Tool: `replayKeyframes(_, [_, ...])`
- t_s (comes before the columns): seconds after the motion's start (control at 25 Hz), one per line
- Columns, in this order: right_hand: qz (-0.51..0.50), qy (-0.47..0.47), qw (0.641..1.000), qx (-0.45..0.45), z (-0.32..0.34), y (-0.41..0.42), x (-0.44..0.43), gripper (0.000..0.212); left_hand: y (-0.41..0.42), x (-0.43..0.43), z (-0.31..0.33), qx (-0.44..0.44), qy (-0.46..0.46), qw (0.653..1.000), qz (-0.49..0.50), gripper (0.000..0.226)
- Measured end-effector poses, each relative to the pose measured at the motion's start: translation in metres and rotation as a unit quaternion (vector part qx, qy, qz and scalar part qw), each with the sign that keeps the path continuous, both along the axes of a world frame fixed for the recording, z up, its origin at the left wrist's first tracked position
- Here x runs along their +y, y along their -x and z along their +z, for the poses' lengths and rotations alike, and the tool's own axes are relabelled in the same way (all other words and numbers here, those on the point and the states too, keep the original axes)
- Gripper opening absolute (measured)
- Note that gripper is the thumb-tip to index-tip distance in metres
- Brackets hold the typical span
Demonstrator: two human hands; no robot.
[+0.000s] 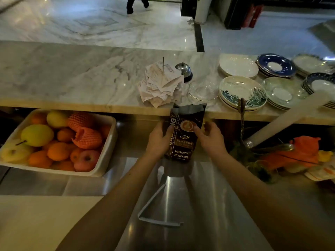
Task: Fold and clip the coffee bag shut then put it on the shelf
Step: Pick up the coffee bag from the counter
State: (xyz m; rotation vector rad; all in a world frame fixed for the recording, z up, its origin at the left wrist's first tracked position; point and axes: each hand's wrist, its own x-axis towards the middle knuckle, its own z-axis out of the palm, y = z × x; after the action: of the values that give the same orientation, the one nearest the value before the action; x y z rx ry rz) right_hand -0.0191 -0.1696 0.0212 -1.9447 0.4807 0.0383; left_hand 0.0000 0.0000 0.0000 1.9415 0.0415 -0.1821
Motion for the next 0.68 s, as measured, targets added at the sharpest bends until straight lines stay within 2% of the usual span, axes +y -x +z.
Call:
replayKeyframes(0.12, [-0.004,-0.017,0.999,-0.033,-0.011,-0.010,0.002,0.049,-0.017,-0.003,-0.010,-0.013,0.030,0.999,0.015,0.041])
replayKeyframes(0.32, [-0.043,-0.031,0.995,-0.081,-0.018,-0.008,0.004,0.033,-0.015,-0.001,-0.020,-0.068,0.027,0.997,0.023,0.028])
replayKeyframes(0.44, [-0.029,-0.045,0.993,-0.102,-0.022,0.003,0.009,0.020,0.000,0.003,-0.019,-0.058,0.078,0.995,0.024,0.021])
replayKeyframes(0.68, [0.008,-0.058,0.985,-0.163,0.007,0.039,0.015,0.018,0.045,0.016,0.021,-0.106,0.167,0.979,0.040,0.010])
